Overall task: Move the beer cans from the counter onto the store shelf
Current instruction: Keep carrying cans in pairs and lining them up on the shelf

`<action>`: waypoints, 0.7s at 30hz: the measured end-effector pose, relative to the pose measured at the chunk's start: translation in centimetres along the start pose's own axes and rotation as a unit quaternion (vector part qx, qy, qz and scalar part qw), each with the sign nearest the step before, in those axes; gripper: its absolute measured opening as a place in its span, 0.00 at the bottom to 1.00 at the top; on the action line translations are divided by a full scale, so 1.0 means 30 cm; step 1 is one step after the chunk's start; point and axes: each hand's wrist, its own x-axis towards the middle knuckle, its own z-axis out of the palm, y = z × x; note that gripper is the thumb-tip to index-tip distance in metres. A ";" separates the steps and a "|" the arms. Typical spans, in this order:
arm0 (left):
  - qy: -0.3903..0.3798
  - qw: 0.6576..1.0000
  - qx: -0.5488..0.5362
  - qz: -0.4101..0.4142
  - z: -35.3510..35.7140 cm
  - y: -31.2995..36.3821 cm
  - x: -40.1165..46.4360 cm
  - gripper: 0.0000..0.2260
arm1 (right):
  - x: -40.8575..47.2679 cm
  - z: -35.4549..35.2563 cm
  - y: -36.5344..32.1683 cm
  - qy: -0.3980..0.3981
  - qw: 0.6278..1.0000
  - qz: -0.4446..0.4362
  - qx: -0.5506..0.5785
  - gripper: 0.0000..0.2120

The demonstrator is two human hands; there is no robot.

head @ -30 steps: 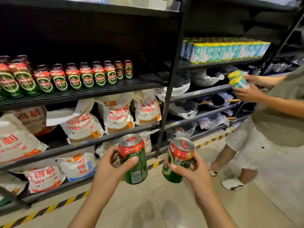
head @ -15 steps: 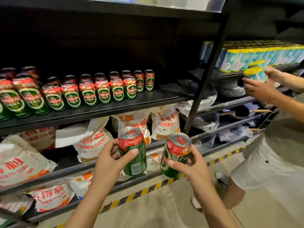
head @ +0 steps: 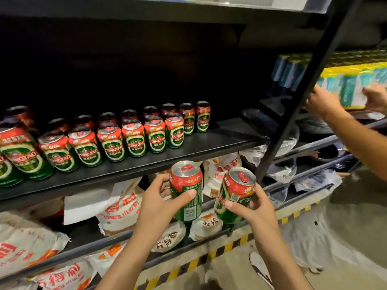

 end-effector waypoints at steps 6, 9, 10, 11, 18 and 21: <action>0.049 0.999 -0.001 0.004 0.065 0.004 0.195 0.17 | 0.272 -0.005 -0.016 -0.031 0.999 -0.002 -0.015 0.32; 0.070 0.998 -0.004 -0.002 0.110 0.007 0.289 0.19 | 0.397 -0.015 -0.032 -0.051 0.998 -0.011 -0.022 0.30; 0.074 0.997 -0.003 -0.002 0.126 0.009 0.317 0.19 | 0.436 -0.020 -0.033 -0.056 0.998 -0.011 -0.023 0.31; 0.079 0.997 -0.003 -0.001 0.144 0.011 0.343 0.20 | 0.474 -0.027 -0.032 -0.060 0.998 -0.010 -0.023 0.31; 0.129 0.992 0.007 -0.013 0.245 -0.011 0.473 0.20 | 0.676 -0.052 -0.021 -0.080 0.995 -0.010 -0.051 0.31; 0.143 0.989 -0.002 -0.029 0.257 -0.029 0.506 0.20 | 0.712 -0.040 -0.020 -0.085 0.995 -0.016 -0.055 0.31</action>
